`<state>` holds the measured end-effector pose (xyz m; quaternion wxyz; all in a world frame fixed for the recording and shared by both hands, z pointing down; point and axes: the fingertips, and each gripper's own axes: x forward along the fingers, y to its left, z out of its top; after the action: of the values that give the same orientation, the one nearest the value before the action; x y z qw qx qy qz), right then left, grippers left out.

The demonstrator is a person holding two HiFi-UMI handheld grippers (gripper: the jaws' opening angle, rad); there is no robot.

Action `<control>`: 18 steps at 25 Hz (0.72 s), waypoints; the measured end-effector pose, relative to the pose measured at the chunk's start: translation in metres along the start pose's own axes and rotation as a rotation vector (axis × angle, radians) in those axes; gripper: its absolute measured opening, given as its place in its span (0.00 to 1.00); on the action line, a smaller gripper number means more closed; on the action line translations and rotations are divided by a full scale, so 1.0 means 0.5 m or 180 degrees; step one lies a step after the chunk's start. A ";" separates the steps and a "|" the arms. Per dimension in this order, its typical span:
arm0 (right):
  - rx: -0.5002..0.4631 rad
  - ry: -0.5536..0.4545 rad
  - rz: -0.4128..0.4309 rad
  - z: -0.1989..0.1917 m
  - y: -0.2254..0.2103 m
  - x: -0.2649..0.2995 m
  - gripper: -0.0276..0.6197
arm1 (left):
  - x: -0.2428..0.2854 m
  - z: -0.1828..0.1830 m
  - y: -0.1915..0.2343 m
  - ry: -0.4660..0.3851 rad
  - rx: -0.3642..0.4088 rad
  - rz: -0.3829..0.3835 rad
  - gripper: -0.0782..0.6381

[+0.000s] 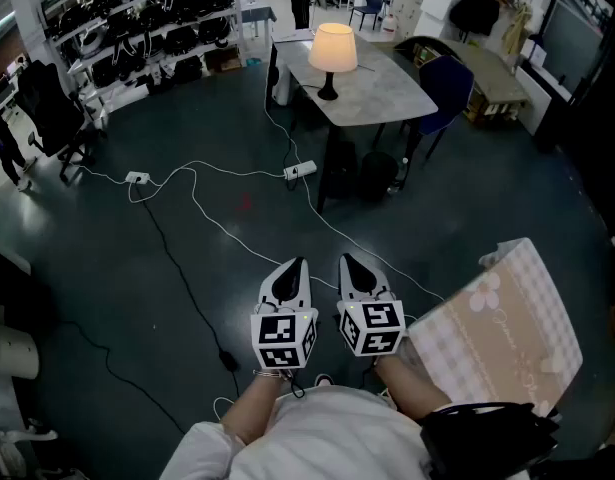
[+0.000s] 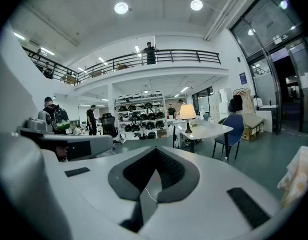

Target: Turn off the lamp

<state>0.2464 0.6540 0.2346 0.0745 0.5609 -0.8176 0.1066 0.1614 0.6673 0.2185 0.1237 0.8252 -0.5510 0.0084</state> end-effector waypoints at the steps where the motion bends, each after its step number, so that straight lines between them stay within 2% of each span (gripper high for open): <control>1: 0.0011 0.0006 -0.0002 -0.004 -0.001 -0.001 0.04 | -0.001 -0.003 0.000 0.0003 -0.0004 0.0004 0.12; 8: 0.0052 0.0027 -0.0022 -0.015 -0.004 -0.009 0.04 | -0.007 -0.018 0.006 0.0031 -0.0072 0.0023 0.12; 14: 0.0220 -0.0006 0.0034 -0.021 0.005 -0.002 0.04 | -0.010 -0.025 0.031 0.0059 -0.0099 0.0084 0.12; 18: 0.0298 -0.0206 0.0003 -0.001 0.017 0.011 0.04 | -0.010 -0.018 0.060 0.0049 -0.0099 0.0089 0.12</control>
<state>0.2365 0.6519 0.2355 0.0216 0.5665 -0.8140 0.1266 0.1335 0.6629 0.2326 0.1406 0.8154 -0.5616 0.0078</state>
